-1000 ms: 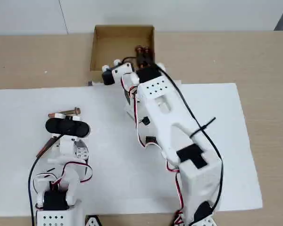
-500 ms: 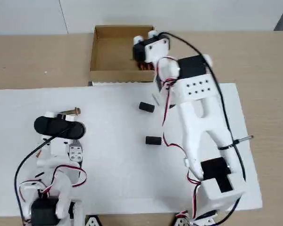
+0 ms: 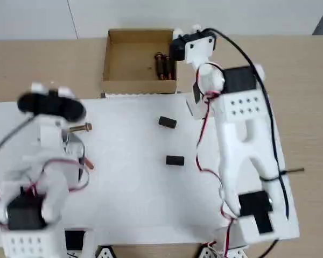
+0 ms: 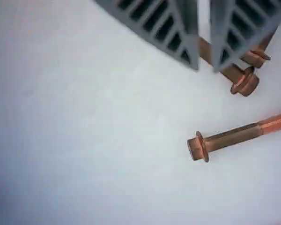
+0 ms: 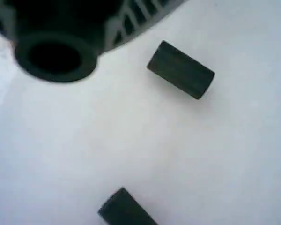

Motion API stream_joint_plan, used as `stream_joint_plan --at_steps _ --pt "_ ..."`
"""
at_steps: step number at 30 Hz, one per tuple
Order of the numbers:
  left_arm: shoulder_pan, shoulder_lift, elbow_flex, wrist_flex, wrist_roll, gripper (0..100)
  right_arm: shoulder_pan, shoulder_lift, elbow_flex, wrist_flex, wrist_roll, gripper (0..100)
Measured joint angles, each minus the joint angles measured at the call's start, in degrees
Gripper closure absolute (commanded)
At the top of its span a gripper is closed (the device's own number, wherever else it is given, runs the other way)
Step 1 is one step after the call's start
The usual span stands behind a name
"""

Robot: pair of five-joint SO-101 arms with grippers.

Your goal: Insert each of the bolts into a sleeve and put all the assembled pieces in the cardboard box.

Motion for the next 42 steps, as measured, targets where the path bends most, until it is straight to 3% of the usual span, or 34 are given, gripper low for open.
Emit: stream_joint_plan --at_steps 6,19,30,42 --pt "0.00 11.60 -9.14 0.26 -0.88 99 0.18 -12.40 14.33 0.00 0.00 99.5" --pt "-3.34 30.68 -11.16 -3.34 -10.73 99 5.01 -39.47 42.02 0.00 -0.18 99.5" --pt "-3.78 50.64 -21.71 -3.34 -19.87 99 9.14 -45.71 46.51 0.00 2.46 99.4" --pt "-7.65 71.38 -41.23 7.82 -34.99 99 11.87 -45.71 46.51 0.00 2.64 99.4"
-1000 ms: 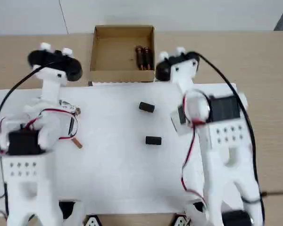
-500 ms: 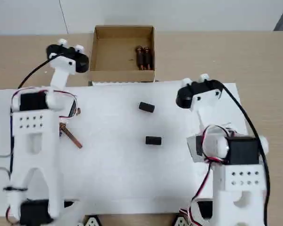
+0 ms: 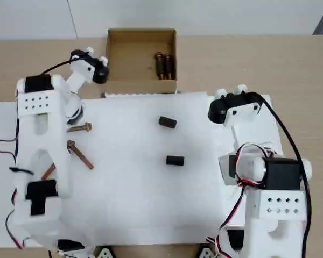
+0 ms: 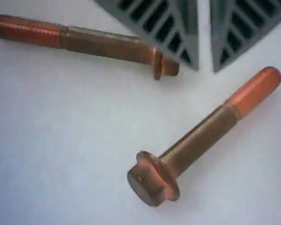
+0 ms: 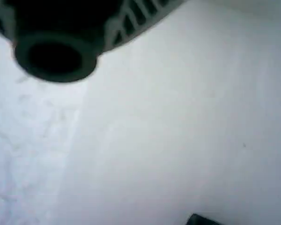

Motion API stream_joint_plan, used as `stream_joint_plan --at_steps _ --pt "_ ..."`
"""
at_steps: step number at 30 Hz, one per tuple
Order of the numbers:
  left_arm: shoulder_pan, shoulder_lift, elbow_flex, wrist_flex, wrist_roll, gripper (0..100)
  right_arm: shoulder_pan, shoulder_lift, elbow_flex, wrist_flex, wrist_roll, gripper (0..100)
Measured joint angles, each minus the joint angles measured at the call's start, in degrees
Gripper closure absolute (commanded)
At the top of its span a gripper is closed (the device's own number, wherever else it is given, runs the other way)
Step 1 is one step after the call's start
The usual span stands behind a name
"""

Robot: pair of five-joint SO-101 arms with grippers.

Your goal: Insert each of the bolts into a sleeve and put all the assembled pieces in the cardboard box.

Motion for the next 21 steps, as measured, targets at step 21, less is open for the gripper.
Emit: stream_joint_plan --at_steps 21 --pt "-2.11 18.29 -13.54 5.19 -17.85 93 0.26 0.00 0.00 -0.35 0.00 99.5"
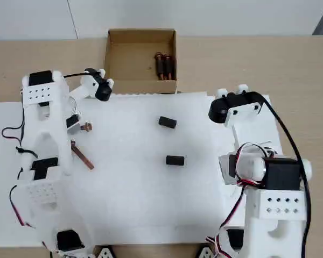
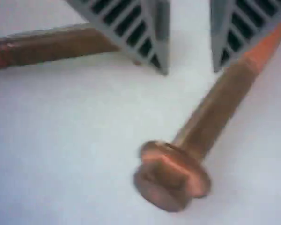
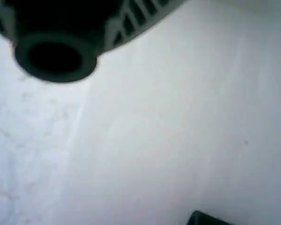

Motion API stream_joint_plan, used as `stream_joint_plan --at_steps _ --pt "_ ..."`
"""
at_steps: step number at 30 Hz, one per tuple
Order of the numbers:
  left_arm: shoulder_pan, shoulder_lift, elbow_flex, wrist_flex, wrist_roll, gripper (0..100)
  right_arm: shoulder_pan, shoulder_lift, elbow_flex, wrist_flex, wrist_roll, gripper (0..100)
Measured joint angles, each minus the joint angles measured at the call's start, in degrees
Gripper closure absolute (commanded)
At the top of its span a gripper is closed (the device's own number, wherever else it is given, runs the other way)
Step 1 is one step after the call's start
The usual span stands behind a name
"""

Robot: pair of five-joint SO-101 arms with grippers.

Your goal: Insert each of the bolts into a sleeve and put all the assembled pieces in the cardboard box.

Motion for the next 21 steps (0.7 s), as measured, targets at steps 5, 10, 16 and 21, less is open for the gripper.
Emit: stream_joint_plan --at_steps 5,10,16,21 --pt "0.00 5.45 -5.19 -0.09 0.00 93 -0.09 0.00 0.00 0.00 0.00 99.5" --pt "0.00 9.49 -9.58 0.35 -0.44 93 -0.09 0.00 0.00 0.00 0.00 99.5" --pt "0.26 12.57 -13.45 0.70 -0.44 93 -0.09 0.00 0.00 0.00 0.00 99.5" --pt "1.49 14.59 -15.38 0.79 -0.53 93 -0.09 0.00 0.00 0.00 0.00 99.5"
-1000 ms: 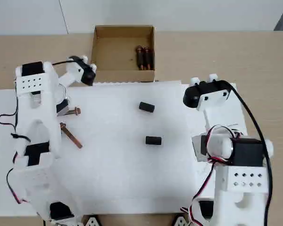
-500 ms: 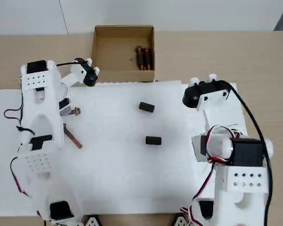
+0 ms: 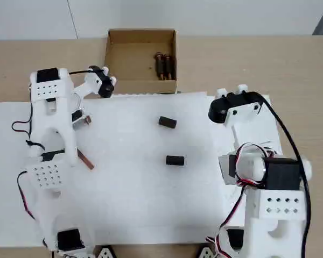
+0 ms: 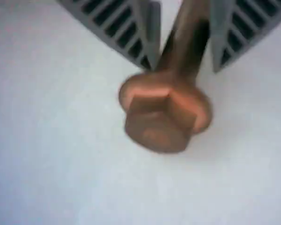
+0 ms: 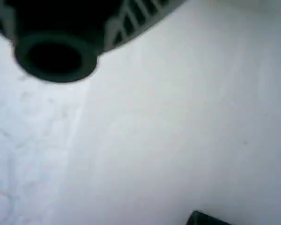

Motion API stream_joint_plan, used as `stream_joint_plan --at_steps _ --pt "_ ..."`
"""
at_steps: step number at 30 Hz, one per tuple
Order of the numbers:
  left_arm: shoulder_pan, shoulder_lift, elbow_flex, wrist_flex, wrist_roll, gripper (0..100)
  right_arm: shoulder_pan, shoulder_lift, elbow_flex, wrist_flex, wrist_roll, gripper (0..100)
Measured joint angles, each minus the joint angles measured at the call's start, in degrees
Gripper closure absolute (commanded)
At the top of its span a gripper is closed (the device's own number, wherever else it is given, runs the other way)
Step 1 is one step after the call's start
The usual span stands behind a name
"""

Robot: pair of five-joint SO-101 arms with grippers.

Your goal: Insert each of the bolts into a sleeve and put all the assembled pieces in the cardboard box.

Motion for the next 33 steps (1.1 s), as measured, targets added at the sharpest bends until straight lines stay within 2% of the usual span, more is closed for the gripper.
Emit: stream_joint_plan --at_steps 6,33 --pt "2.02 0.26 -0.53 -0.09 0.00 93 0.00 0.00 1.76 -0.79 0.00 99.5" --pt "1.23 5.10 -6.86 2.64 0.09 96 0.00 0.00 2.37 -1.32 0.00 99.5"
